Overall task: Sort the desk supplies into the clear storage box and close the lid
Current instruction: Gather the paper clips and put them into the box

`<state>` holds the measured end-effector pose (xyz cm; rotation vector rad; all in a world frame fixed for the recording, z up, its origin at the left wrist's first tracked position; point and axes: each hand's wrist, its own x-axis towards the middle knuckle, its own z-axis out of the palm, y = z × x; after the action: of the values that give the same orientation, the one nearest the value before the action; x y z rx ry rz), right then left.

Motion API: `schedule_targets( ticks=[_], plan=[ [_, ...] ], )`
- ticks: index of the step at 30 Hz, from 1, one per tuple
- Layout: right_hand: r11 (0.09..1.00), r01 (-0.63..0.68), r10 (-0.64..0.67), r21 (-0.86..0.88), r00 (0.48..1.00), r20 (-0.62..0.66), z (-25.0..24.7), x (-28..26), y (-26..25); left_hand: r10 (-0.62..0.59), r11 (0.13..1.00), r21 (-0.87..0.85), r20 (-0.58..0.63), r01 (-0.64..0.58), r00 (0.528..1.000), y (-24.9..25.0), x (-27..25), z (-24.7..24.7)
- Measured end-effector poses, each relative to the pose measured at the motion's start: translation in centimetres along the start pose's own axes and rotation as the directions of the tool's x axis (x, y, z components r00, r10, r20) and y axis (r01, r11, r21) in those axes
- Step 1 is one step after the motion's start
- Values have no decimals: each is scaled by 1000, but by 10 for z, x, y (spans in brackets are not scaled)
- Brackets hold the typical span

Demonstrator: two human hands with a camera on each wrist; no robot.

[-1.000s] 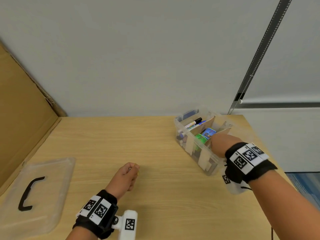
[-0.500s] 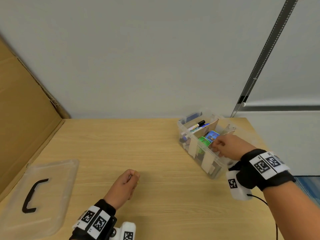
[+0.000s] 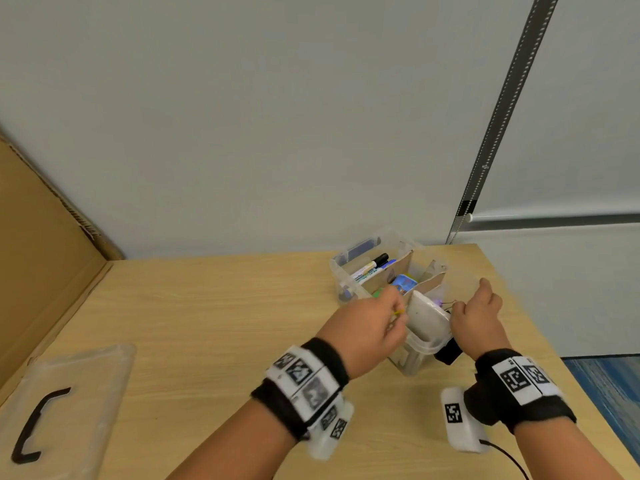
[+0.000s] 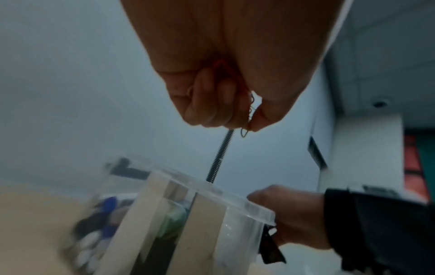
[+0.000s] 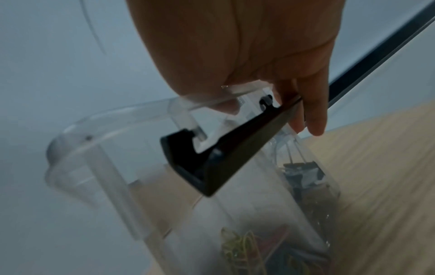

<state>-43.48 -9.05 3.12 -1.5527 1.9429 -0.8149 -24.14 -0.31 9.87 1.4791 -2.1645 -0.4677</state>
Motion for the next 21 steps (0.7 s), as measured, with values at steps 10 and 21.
schedule_targets(
  ticks=[10, 21],
  plan=[
    [991, 129, -125, -23, 982, 144, 2, 18, 0, -59, 917, 369, 506, -154, 861, 21, 87, 37],
    [983, 179, -183, 36, 962, 205, 7, 27, -1, -268, 878, 476, 578, -51, 771, 20, 102, 50]
  ],
)
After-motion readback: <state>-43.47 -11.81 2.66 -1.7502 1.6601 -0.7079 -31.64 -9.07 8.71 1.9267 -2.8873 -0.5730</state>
